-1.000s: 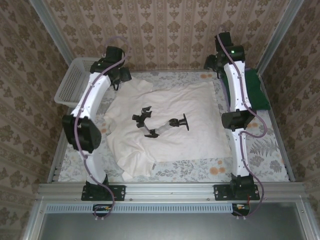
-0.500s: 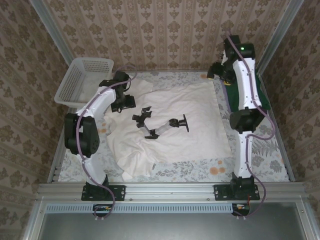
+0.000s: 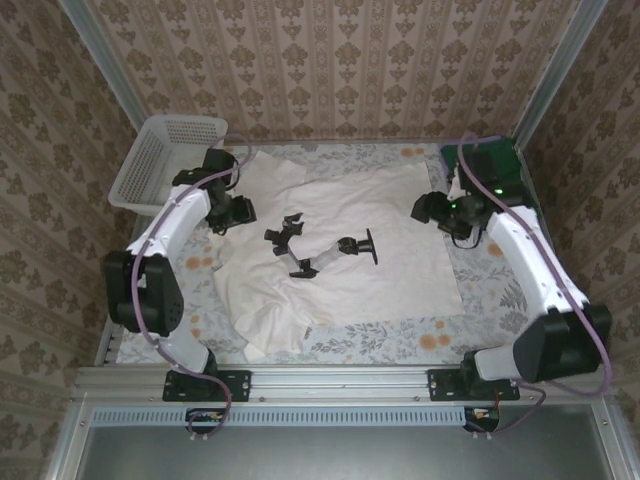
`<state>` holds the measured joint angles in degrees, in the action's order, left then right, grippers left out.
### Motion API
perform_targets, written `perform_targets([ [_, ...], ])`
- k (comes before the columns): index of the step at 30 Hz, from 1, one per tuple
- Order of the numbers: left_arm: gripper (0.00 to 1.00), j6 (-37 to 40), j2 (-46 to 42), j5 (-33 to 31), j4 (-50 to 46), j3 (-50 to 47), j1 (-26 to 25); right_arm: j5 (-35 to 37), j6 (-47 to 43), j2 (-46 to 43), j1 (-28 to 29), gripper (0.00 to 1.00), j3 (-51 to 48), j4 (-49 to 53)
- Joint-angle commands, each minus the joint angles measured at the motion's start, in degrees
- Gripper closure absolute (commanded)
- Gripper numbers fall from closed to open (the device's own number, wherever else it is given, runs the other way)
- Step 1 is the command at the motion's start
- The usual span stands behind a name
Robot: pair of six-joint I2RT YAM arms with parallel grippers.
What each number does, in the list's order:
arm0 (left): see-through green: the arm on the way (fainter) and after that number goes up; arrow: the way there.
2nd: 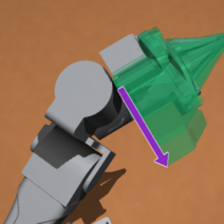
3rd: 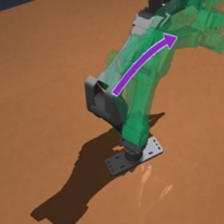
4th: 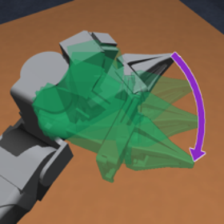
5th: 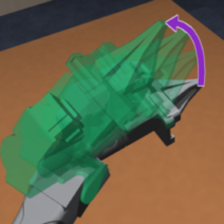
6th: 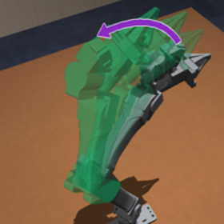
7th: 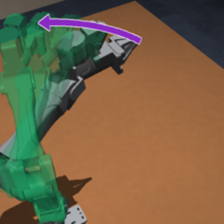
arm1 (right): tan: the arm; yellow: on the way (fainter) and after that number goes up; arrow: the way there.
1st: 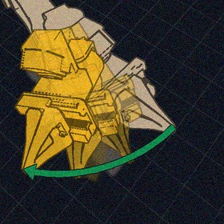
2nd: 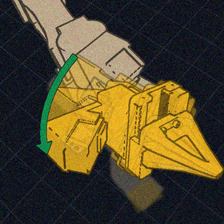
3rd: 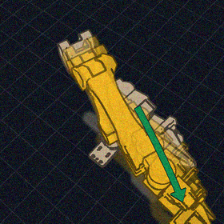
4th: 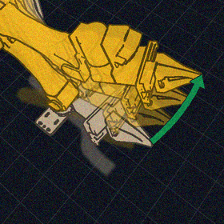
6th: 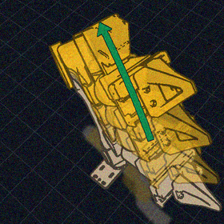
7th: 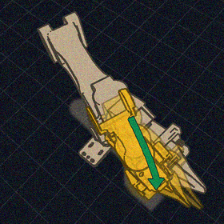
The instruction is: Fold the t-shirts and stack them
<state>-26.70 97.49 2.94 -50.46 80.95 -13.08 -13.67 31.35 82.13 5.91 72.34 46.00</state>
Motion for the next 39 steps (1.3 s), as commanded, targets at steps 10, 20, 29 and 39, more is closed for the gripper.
perform_targets([
  [10, 0.51, -7.63, 21.36, 3.11, 4.11, 12.63, -2.69, 7.02, 8.9, 34.07, 1.9, 0.58, 16.46, -18.3],
  [20, 0.52, -5.83, 38.92, -0.07, -0.37, 29.84, -2.64, 10.15, 11.08, 50.36, 0.83, 0.57, 32.01, -10.99],
  [29, 0.51, -4.77, 54.38, 0.93, -6.57, 56.52, -2.43, 9.06, 13.21, 60.29, -2.16, 0.55, 45.75, -7.21],
  [39, 0.24, -5.91, 47.03, 3.29, -8.05, 60.04, -0.75, 5.1, 8.9, 63.99, -4.23, 0.37, 67.68, 2.35],
])
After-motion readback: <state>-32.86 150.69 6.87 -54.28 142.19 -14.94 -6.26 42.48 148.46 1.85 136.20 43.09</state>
